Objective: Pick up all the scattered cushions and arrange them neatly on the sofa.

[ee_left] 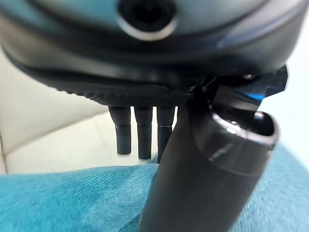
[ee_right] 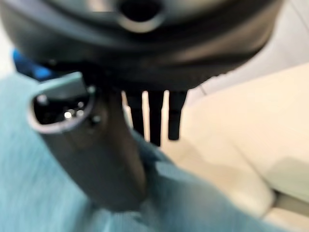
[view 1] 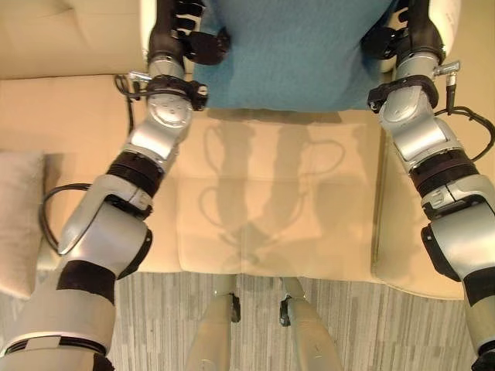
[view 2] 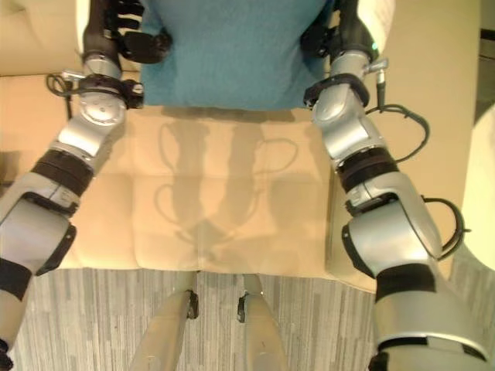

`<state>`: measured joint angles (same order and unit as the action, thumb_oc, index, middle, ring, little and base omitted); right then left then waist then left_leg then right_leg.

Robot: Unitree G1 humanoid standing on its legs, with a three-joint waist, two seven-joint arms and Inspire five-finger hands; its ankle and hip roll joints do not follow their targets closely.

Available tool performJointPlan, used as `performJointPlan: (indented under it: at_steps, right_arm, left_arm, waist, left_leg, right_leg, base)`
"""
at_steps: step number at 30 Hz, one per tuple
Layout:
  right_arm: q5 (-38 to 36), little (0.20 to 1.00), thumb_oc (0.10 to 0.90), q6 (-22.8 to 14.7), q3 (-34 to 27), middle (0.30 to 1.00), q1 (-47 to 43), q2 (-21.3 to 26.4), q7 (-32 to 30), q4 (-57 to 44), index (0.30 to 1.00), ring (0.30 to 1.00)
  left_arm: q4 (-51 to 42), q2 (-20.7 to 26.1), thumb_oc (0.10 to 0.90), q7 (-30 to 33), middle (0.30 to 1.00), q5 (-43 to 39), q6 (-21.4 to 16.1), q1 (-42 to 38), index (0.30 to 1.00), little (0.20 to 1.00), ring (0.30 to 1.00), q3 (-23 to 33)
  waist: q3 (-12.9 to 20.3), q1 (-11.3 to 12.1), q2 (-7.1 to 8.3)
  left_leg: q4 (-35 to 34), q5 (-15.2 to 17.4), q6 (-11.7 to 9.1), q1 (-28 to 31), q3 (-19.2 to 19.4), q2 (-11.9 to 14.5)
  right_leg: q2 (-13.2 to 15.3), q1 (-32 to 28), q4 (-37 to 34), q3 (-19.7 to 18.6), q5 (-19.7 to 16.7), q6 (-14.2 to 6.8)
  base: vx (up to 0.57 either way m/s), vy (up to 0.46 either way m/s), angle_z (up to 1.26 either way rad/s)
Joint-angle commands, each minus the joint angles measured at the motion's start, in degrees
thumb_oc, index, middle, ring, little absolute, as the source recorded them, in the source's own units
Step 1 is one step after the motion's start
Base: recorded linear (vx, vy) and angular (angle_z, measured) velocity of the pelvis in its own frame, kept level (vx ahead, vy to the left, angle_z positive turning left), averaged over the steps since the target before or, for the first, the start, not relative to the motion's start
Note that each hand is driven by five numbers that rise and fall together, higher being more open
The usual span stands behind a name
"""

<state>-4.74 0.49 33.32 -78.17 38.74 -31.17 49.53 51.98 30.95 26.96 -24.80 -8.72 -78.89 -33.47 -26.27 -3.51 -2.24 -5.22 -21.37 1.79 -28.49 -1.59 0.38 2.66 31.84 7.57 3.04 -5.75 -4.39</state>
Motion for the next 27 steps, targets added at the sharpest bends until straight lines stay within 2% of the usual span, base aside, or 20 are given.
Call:
performJointPlan:
  at_steps: [1, 7, 12, 16, 17, 19, 20, 21, 22, 23, 25, 26, 27]
  right_arm:
    - [-0.8, 0.9, 0.8, -6.1, 1.9, 0.9, -2.1, -2.9, 1.5, -5.4, 0.9, 0.9]
    - [1.7, 0.9, 0.8, -5.2, -0.9, 0.9, 9.0, -1.8, 4.9, -5.7, 0.9, 0.9]
    - [1.6, 0.9, 0.8, -5.0, -6.3, 0.9, 17.0, 1.7, 6.1, -9.4, 0.9, 0.9]
    - [0.1, 0.9, 0.8, -6.3, -14.4, 0.9, 32.2, 6.6, 9.9, -17.5, 0.9, 0.9]
    - [0.2, 0.9, 0.8, -6.3, -14.5, 0.9, 32.3, 6.6, 9.9, -17.6, 0.9, 0.9]
    - [0.3, 0.9, 0.8, -7.0, -19.1, 0.9, 41.5, 7.3, 11.9, -20.9, 0.9, 0.9]
    - [0.9, 0.9, 0.8, -7.4, -23.4, 0.9, 50.0, 7.0, 13.9, -22.9, 0.9, 0.9]
    - [0.9, 0.9, 0.8, -7.6, -25.5, 0.9, 53.7, 6.4, 14.8, -23.3, 0.9, 0.9]
    - [0.9, 0.9, 0.8, -7.6, -25.6, 0.9, 53.8, 6.4, 14.8, -23.4, 0.9, 0.9]
    - [1.6, 0.9, 0.8, -8.0, -28.8, 0.9, 61.5, 4.1, 16.9, -23.2, 0.9, 0.9]
    - [2.1, 0.9, 0.8, -8.2, -32.0, 0.9, 67.6, 1.6, 18.3, -24.2, 0.9, 0.9]
    - [2.1, 0.9, 0.8, -8.2, -32.0, 0.9, 67.7, 1.6, 18.3, -24.3, 0.9, 0.9]
    - [3.0, 0.9, 0.8, -8.0, -33.6, 0.9, 72.3, -0.9, 20.1, -23.3, 0.9, 0.9]
  left_arm:
    - [-6.1, -2.5, 0.8, -1.1, 0.9, 0.4, -7.0, -1.8, 0.9, 0.9, 0.9, 0.5]
    - [-10.3, -3.6, 0.8, -2.3, 0.9, 1.9, -6.0, 11.2, 0.9, 0.9, 0.9, 5.7]
    - [-15.3, -0.8, 0.8, -3.5, 0.9, 1.8, -6.0, 19.0, 0.9, 0.9, 0.9, 10.4]
    - [-22.3, 4.2, 0.8, -6.1, 0.9, 2.2, -6.2, 31.0, 0.9, 0.9, 0.9, 16.2]
    - [-22.4, 4.2, 0.8, -6.1, 0.9, 2.2, -6.2, 31.1, 0.9, 0.9, 0.9, 16.2]
    - [-26.4, 4.8, 0.8, -7.7, 0.9, 2.2, -6.5, 39.0, 0.9, 0.9, 0.9, 19.9]
    - [-29.9, 4.0, 0.8, -9.6, 0.9, 2.3, -6.4, 47.1, 0.9, 0.9, 0.9, 23.1]
    - [-31.6, 3.7, 0.8, -10.2, 0.9, 2.8, -6.5, 50.8, 0.9, 0.9, 0.9, 24.7]
    - [-31.7, 3.7, 0.8, -10.2, 0.9, 2.8, -6.4, 50.9, 0.9, 0.9, 0.9, 24.7]
    - [-34.7, 1.7, 0.8, -12.9, 0.9, 3.4, -6.3, 59.4, 0.9, 0.9, 0.9, 27.1]
    - [-35.5, 0.0, 0.8, -14.7, 0.9, 4.4, -5.4, 66.7, 0.9, 0.9, 0.9, 29.4]
    - [-35.6, 0.0, 0.8, -14.7, 0.9, 4.4, -5.4, 66.8, 0.9, 0.9, 0.9, 29.4]
    - [-35.1, -1.7, 0.8, -17.1, 0.9, 4.8, -4.5, 73.7, 0.9, 0.9, 0.9, 31.3]
  waist:
    - [9.3, 1.1, 0.91]
    - [8.1, 1.4, 0.99]
    - [8.1, 1.8, 1.35]
    - [10.0, 1.6, 2.33]
    - [10.2, 1.6, 2.36]
    - [11.3, 1.4, 2.93]
    - [12.3, 1.1, 3.26]
    - [12.6, 1.1, 3.32]
    - [12.8, 1.1, 3.35]
    - [13.9, 1.0, 3.54]
    - [15.1, 1.1, 3.69]
    - [15.2, 1.1, 3.72]
    - [16.2, 1.3, 3.67]
  left_leg:
    - [0.2, 16.0, -4.7, 4.6, 1.6, 0.3]
    - [0.2, 16.0, -4.7, 6.5, 1.7, 0.3]
    - [0.2, 16.6, -4.6, 8.7, 2.1, 0.3]
    - [0.2, 18.0, -4.3, 12.4, 2.9, 0.4]
    - [0.2, 17.9, -4.3, 12.2, 2.9, 0.3]
    - [0.2, 18.7, -4.1, 14.0, 3.2, 0.1]
    - [0.2, 19.3, -3.8, 15.6, 3.3, -0.1]
    - [0.2, 19.6, -3.7, 16.4, 3.4, -0.1]
    - [0.2, 19.4, -3.7, 16.1, 3.4, -0.1]
    - [0.2, 19.7, -3.4, 17.3, 3.5, -0.4]
    - [0.2, 20.4, -3.0, 19.0, 3.4, -0.5]
    - [0.2, 20.3, -3.0, 18.8, 3.4, -0.5]
    - [0.2, 20.6, -2.7, 19.9, 3.5, -0.7]
  right_leg:
    - [1.2, -4.9, -6.4, -0.2, 3.7, -1.1]
    - [1.2, -6.8, -6.0, 0.1, 4.3, -0.7]
    - [1.4, -9.5, -6.6, 0.1, 4.4, -0.7]
    - [1.6, -14.0, -8.0, 0.4, 4.6, -1.1]
    - [1.6, -13.8, -8.1, 0.4, 4.4, -1.1]
    - [1.6, -15.9, -8.8, 0.5, 4.4, -1.3]
    - [1.7, -17.9, -9.4, 0.7, 4.5, -1.6]
    - [1.9, -18.8, -9.5, 0.7, 4.8, -1.6]
    - [1.9, -18.6, -9.6, 0.7, 4.6, -1.6]
    - [2.1, -20.2, -9.8, 1.0, 4.9, -1.9]
    - [2.4, -22.0, -9.8, 1.3, 5.3, -2.1]
    - [2.4, -21.8, -9.9, 1.3, 5.1, -2.1]
    - [2.7, -23.0, -9.6, 1.5, 5.5, -2.3]
  base:
    - [-0.01, -0.021, 0.56]
    - [-0.05, 0.003, 0.02]
    - [-0.04, 0.033, 0.06]
    - [0.01, 0.027, -0.06]
    - [0.02, 0.023, -0.04]
    - [0.02, 0.027, 0.04]
    - [0.03, 0.065, 0.09]
    - [0.02, 0.051, 0.03]
    - [0.02, 0.056, -0.05]
    - [0.02, 0.048, -0.04]
    - [0.03, 0.056, 0.02]
    - [0.03, 0.07, 0.0]
    - [0.02, 0.08, -0.04]
